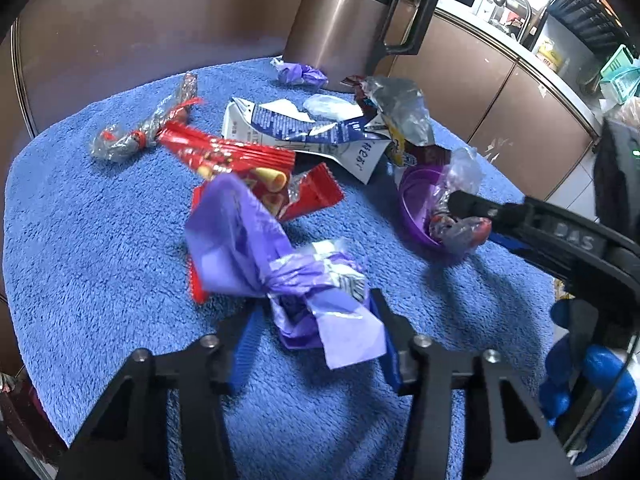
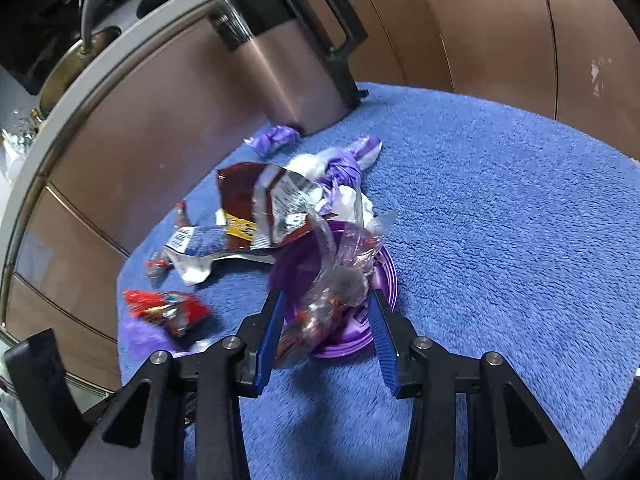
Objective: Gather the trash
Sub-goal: 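Grasp the purple wrapper with the left tool while the right tool grasps clear plastic wrapper, then carry both wrappers to the trash bin and open both tools over it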
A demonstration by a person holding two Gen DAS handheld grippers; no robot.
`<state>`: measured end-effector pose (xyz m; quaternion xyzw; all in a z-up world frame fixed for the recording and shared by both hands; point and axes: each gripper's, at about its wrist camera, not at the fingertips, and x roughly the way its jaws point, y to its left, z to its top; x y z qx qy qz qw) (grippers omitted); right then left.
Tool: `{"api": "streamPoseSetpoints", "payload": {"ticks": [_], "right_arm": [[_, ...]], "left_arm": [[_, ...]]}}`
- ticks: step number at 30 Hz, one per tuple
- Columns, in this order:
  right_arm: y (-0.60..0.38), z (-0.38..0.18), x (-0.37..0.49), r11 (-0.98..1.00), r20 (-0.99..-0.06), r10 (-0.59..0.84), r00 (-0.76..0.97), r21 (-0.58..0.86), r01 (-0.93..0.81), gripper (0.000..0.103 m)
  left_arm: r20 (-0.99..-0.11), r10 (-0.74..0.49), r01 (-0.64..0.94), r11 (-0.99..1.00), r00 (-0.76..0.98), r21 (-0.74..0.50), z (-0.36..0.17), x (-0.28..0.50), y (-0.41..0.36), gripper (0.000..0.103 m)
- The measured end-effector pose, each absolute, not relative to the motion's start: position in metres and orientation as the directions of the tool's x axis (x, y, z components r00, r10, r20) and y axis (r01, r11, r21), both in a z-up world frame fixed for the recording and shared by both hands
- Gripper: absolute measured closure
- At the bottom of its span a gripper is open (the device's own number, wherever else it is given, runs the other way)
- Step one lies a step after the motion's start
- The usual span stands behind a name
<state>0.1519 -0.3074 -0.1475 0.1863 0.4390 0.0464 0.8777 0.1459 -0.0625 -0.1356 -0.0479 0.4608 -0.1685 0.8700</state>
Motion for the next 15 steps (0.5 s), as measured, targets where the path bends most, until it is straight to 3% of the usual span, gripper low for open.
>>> {"api": "streamPoseSetpoints", "payload": {"ticks": [1, 3, 4, 15], "right_arm": [[-0.305, -0.151, 0.156, 0.926, -0.757, 0.247, 0.605, 0.369, 0.083, 0.065], [-0.306, -0.155, 0.157, 0.927, -0.758, 0.247, 0.604, 0.367, 0.082, 0.085], [-0.305, -0.157, 0.157, 0.926, -0.757, 0.249, 0.605, 0.369, 0.080, 0.088], [-0.296, -0.118, 0.122, 0.912, -0.671, 0.294, 0.681, 0.410, 0.010, 0.093]], "left_arm": [[-0.785, -0.339, 0.251, 0.938, 0.518, -0.240, -0.135, 0.146, -0.062, 0.063], [-0.780, -0.344, 0.254, 0.936, 0.523, -0.243, -0.135, 0.145, -0.061, 0.064], [-0.777, -0.346, 0.255, 0.936, 0.526, -0.245, -0.133, 0.143, -0.060, 0.064], [-0.704, -0.415, 0.308, 0.908, 0.576, -0.283, -0.097, 0.105, -0.048, 0.065]]}}
